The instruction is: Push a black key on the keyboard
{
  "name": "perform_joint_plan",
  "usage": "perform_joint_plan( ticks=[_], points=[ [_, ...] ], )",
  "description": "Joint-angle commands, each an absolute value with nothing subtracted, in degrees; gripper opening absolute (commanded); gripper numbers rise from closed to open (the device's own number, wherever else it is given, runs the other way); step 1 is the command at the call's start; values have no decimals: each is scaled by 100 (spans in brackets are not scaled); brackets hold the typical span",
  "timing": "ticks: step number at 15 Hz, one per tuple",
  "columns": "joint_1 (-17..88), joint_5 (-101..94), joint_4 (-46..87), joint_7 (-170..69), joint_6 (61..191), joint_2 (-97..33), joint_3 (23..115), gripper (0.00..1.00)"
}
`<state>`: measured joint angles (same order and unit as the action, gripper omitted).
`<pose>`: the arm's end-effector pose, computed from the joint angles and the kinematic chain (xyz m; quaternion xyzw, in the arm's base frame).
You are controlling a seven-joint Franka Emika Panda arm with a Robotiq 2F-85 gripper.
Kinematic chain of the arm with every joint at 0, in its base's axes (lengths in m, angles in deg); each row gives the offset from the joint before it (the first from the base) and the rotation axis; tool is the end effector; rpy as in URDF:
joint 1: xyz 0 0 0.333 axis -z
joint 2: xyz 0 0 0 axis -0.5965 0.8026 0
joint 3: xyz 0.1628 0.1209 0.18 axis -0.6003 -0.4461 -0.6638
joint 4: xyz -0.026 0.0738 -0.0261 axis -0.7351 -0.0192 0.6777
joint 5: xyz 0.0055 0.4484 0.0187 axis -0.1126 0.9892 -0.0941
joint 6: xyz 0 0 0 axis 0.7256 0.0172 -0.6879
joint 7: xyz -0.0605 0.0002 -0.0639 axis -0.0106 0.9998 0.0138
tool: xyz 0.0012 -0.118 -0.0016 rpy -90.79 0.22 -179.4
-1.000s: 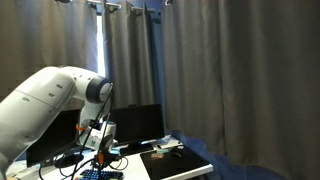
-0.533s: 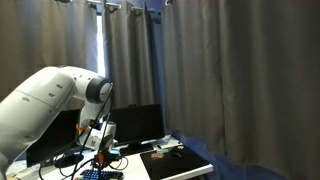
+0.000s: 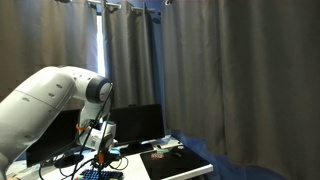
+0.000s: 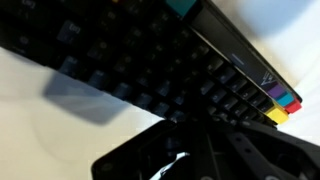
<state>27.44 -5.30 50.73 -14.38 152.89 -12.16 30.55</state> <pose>0.3997 0.4347 0.0748 -0.7928 -0.5852 -0.0636 0.1581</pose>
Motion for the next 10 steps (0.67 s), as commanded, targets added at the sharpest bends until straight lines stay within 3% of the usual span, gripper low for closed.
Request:
perform_joint_plan(
  ticks=[1,8,9,10],
  points=[
    [2792,-531,5113,-1547,15159,-1389,2994,0],
    [2813,-499,5122,-1526,15113,-1557,2947,0],
    [2786,-493,5120,-1570,15096,-1597,2973,26],
    [2807,-478,5118,-1552,15069,-1611,2942,27]
  ],
)
